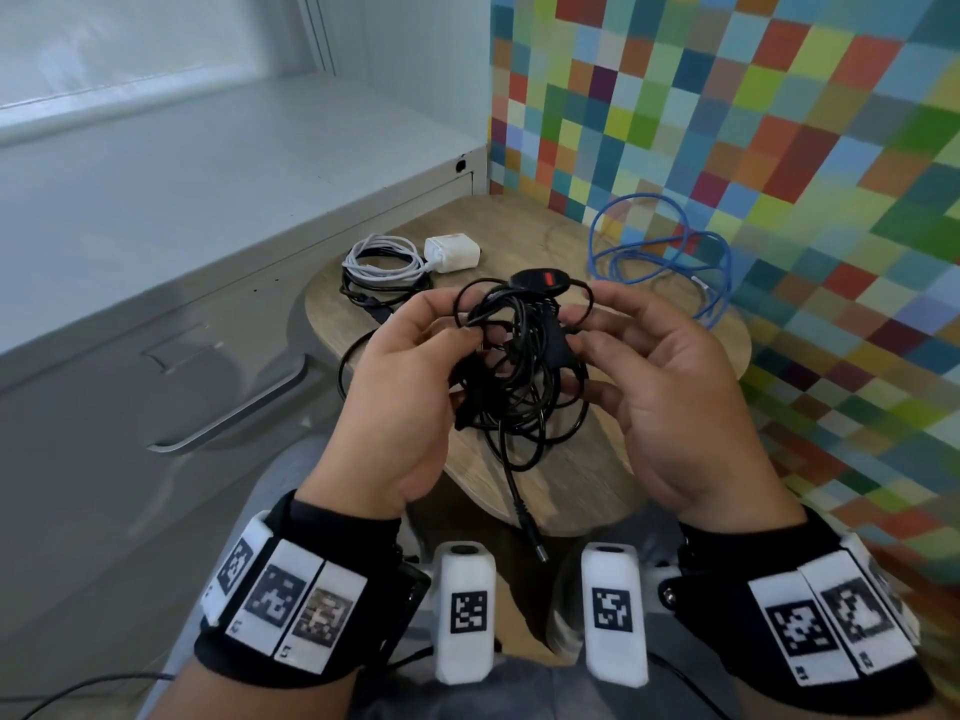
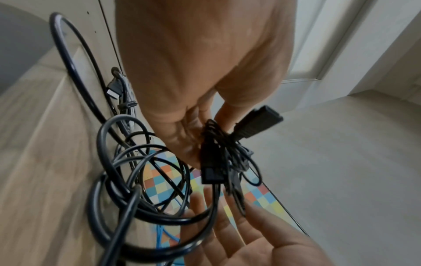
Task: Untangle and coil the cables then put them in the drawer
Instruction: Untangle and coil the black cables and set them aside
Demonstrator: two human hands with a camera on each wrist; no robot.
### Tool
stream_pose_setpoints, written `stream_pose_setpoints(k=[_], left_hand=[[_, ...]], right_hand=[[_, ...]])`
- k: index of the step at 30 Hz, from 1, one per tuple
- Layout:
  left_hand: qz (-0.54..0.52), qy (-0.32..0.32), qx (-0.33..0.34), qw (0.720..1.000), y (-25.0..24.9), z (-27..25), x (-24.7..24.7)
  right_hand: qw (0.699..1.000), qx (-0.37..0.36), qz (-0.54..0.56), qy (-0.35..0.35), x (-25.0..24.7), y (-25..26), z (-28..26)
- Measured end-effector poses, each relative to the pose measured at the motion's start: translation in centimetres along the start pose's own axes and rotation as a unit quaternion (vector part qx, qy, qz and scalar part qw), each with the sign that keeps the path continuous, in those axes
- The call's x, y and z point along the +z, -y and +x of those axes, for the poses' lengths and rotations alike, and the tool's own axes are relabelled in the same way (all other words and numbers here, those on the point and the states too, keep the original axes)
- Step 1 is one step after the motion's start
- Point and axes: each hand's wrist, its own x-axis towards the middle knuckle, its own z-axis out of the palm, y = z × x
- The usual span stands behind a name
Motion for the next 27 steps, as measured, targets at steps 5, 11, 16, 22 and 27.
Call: stream_pose_setpoints(k=[5, 11, 16, 22, 27], left_hand=[[-0.063, -0.01, 0.041, 0.997, -0.6, -0.1, -0.1], [-0.062, -0.035, 0.105, 0.992, -2.2, -0.1, -0.4], [-0.029, -0.014, 0.107, 0.994, -1.5, -0.5, 0.4], [0.006, 0.019, 0.103, 0.994, -0.4, -1.0, 1.5], [0.024, 0.059, 0.094, 0.993, -0.7, -1.3, 1.2]], right_hand=[[0.999, 0.035, -0.001, 0.006, -0.3, 0.5, -0.1], [0.995, -0.016, -0.099, -0.002, 0.1, 0.7, -0.4], [0.998, -0.059, -0.017, 0.027, 0.6, 2.0, -1.2], [0.994, -0.069, -0.073, 0.047, 1.3, 2.5, -1.9], [0.987, -0.101, -0.124, 0.022, 1.3, 2.2, -1.8]])
